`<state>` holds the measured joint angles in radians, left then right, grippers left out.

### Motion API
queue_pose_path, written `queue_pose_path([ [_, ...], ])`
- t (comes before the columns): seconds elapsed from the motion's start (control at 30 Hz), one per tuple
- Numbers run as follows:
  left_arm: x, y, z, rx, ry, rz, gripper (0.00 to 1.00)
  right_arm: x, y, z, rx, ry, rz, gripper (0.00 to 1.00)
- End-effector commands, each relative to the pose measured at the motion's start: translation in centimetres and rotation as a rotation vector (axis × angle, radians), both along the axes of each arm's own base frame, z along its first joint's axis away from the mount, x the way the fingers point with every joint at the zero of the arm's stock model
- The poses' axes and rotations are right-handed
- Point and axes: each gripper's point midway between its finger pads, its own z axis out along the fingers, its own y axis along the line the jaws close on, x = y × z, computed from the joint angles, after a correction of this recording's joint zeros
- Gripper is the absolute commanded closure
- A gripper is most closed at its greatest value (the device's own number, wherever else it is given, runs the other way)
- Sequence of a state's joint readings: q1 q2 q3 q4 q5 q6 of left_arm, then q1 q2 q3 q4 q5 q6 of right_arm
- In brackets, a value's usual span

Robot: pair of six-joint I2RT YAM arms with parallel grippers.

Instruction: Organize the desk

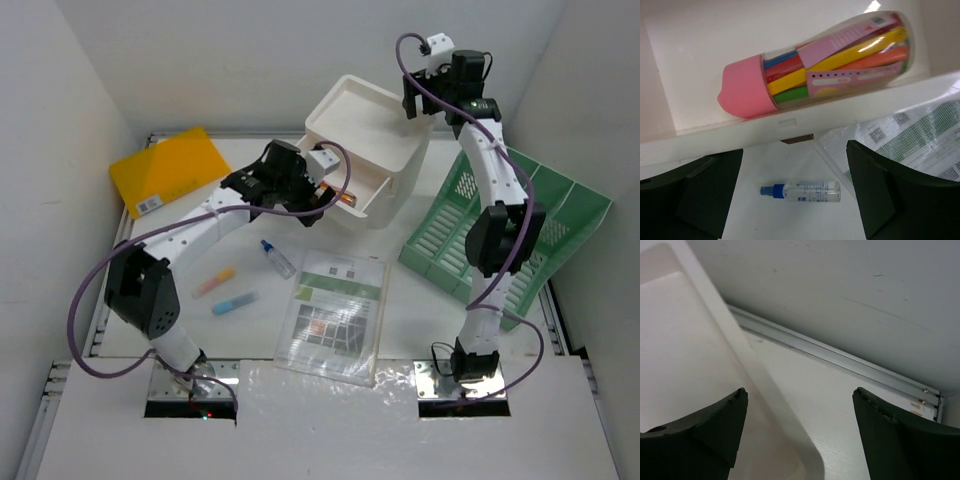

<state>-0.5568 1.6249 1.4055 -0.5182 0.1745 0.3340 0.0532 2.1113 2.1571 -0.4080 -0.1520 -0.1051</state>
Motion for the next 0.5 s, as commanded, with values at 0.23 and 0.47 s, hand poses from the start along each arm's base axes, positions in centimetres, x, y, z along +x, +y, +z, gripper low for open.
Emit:
queue_pose_path([
  [0.23, 4.0, -1.9, 1.3, -0.015, -0.106, 0.101, 0.41, -0.7, 2.2, -3.3, -0.152, 0.045, 0.230, 0.36],
  [0.47, 4.6, -3.5, 1.3, -0.023, -0.082, 0.044, 0.64, -1.6, 2.9, -5.4, -0.187, 0.082, 0.321, 0.60],
])
